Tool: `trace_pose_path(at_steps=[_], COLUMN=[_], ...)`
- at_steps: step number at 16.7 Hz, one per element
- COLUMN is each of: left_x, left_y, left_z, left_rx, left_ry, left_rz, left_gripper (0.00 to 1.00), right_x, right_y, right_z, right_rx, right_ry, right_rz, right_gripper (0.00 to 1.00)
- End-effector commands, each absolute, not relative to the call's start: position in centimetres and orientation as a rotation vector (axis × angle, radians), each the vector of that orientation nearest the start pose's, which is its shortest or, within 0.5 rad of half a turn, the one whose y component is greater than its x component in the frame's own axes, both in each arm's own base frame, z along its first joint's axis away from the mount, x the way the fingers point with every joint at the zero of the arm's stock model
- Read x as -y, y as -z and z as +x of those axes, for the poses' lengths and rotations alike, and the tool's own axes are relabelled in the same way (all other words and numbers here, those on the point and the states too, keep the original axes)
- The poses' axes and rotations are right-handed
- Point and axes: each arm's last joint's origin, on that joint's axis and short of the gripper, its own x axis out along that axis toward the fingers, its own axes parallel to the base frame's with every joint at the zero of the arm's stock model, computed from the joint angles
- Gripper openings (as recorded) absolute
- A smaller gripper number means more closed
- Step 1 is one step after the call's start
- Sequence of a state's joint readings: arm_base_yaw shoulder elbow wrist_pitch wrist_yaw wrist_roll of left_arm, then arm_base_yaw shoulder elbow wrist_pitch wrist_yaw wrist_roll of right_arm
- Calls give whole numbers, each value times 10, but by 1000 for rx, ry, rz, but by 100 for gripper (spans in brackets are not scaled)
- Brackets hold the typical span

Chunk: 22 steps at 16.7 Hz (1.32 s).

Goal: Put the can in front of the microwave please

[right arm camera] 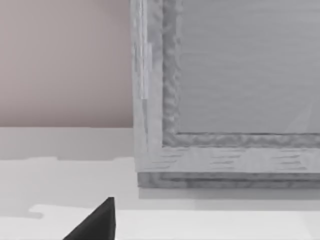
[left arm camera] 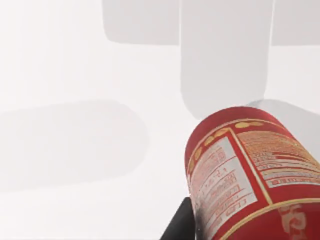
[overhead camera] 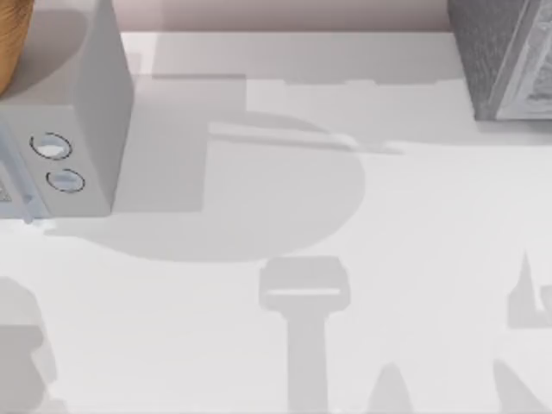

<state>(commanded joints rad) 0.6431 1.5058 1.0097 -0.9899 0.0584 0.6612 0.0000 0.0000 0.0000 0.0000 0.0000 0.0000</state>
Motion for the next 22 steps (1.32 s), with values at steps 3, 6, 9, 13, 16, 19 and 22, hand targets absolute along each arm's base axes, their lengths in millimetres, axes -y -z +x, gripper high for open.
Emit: trace_pose_path(at_steps=[3,6,9,13,16,19,22], left_x=[-156,-156,-156,-156,-157,-157,-156], left_y=[-201,-201,-201,-201,-205,-225,-241], left_z=[209,209,209,209,210,210,209], left_rx=[-1468,-1468,-1468,-1468,-1468,-1472,-1468], left_ry=[12,12,12,12,12,14,12], left_rz=[20,20,20,20,20,17,20], left_gripper=[83,100,100,100,100,100,100], right_x=[1,1,1,1,1,1,1], right_y=[-160,-160,-160,-160,-160,-160,-160], right_z=[106,106,106,106,106,106,106], right_rx=[0,0,0,0,0,0,0], right_ry=[0,0,0,0,0,0,0], right_rz=[0,0,0,0,0,0,0], right_gripper=[100,100,100,100,100,100,100])
